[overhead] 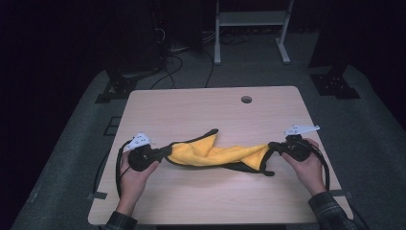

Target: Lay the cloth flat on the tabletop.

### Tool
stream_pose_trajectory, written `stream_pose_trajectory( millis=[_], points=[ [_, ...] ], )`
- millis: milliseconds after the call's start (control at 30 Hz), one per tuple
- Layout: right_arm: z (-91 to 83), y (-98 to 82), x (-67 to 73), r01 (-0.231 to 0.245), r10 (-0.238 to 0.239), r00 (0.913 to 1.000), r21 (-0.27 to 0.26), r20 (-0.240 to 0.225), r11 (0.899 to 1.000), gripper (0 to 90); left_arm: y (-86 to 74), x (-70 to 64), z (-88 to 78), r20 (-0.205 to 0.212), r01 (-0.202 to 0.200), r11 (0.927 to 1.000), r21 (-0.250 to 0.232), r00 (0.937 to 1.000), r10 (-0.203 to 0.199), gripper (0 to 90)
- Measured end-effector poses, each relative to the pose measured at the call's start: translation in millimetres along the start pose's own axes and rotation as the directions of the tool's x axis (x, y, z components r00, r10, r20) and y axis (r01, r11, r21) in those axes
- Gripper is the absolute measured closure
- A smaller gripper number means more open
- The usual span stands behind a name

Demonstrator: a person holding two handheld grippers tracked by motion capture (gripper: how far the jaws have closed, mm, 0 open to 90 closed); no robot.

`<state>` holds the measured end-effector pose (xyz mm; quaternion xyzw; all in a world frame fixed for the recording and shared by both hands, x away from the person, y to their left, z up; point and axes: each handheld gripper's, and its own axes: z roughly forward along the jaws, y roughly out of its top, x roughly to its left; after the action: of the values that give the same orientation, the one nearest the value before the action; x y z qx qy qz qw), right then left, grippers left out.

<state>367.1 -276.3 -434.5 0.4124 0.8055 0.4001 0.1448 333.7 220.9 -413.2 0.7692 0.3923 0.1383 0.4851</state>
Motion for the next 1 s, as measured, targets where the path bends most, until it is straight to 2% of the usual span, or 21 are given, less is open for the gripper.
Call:
stream_pose_trajectory(
  millis=[33, 67, 133, 233, 300, 333, 367, 400, 533, 567, 633, 700, 733, 933, 1000],
  points=[
    [10.8, -1.3, -7.9, -0.018, 0.018, 0.9996, 0.025, 0.02, 1.0, 85.3, -4.6, 6.8, 3.1, -0.021, 0.033, 0.9993, 0.019, 0.9993, -0.032, 85.6],
    [10.8, -1.3, -7.9, -0.018, 0.018, 0.9996, 0.025, 0.02, 1.0, 85.3, -4.6, 6.8, 3.1, -0.021, 0.033, 0.9993, 0.019, 0.9993, -0.032, 85.5],
    [23.1, -4.7, -14.7, -0.035, 0.033, 0.9991, 0.055, 0.028, 0.998, 85.2, -10.0, 11.5, 8.7, -0.04, 0.054, 0.9974, 0.048, 0.9978, -0.052, 85.5],
    [29.6, -7.4, -17.0, -0.047, 0.044, 0.9985, 0.074, 0.033, 0.996, 84.7, -12.5, 12.0, 13.2, -0.051, 0.053, 0.9959, 0.074, 0.9975, -0.05, 85.5],
    [29.5, -9.3, -17.4, -0.049, 0.047, 0.9983, 0.066, 0.035, 0.997, 78.6, -14.0, 11.3, 15.6, -0.058, 0.05, 0.9949, 0.087, 0.9973, -0.045, 85.4],
    [25.7, -8.5, -16.4, -0.049, 0.046, 0.9978, 0.055, 0.046, 0.997, 71.5, -14.6, 10.9, 15.9, -0.057, 0.049, 0.9947, 0.091, 0.9974, -0.044, 85.4],
    [12.9, -5.7, -13.0, -0.049, 0.048, 0.998, 0.022, 0.042, 0.999, 66.2, -15.0, 10.8, 15.8, -0.057, 0.05, 0.9946, 0.09, 0.9974, -0.045, 85.2],
    [7.5, -5.1, -10.6, -0.05, 0.05, 0.9983, 0.011, 0.03, 0.999, 65.0, -15.3, 10.8, 15.8, -0.056, 0.052, 0.9946, 0.089, 0.9973, -0.047, 85.2],
    [-13.5, -11.3, 8.8, -0.021, 0.02, 0.9992, -0.017, -0.036, 1.0, 64.1, -16.0, 10.5, 15.9, -0.052, 0.052, 0.9944, 0.091, 0.9975, -0.048, 84.9],
    [-13.5, -11.3, 8.8, -0.021, 0.02, 0.9992, -0.017, -0.036, 1.0, 64.1, -16.0, 10.5, 15.9, -0.052, 0.052, 0.9944, 0.091, 0.9975, -0.048, 84.8],
    [-16.9, -19.5, 21.3, -0.004, 0.004, 0.997, 0.001, -0.077, 1.0, 63.8, -16.0, 10.1, 15.4, -0.048, 0.052, 0.9946, 0.09, 0.9977, -0.048, 84.7],
    [-16.7, -27.3, 30.9, 0.021, -0.018, 0.9956, 0.034, -0.092, 0.999, 63.4, -16.1, 9.9, 14.7, -0.047, 0.051, 0.9947, 0.089, 0.9978, -0.047, 84.7],
    [-14.0, -36.7, 39.8, 0.036, -0.027, 0.9933, 0.08, -0.112, 0.996, 62.7, -16.3, 9.9, 14.6, -0.045, 0.053, 0.9946, 0.089, 0.9978, -0.049, 84.7],
    [-0.4, -47.4, 44.1, 0.045, -0.03, 0.9941, 0.147, -0.104, 0.988, 59.9, -16.3, 9.7, 14.8, -0.038, 0.054, 0.9948, 0.087, 0.998, -0.051, 84.8],
    [3.9, -46.3, 44.9, 0.059, -0.041, 0.9915, 0.149, -0.124, 0.987, 71.5, -16.1, 9.9, 14.1, -0.034, 0.051, 0.9949, 0.087, 0.9983, -0.048, 84.8]
  ],
)
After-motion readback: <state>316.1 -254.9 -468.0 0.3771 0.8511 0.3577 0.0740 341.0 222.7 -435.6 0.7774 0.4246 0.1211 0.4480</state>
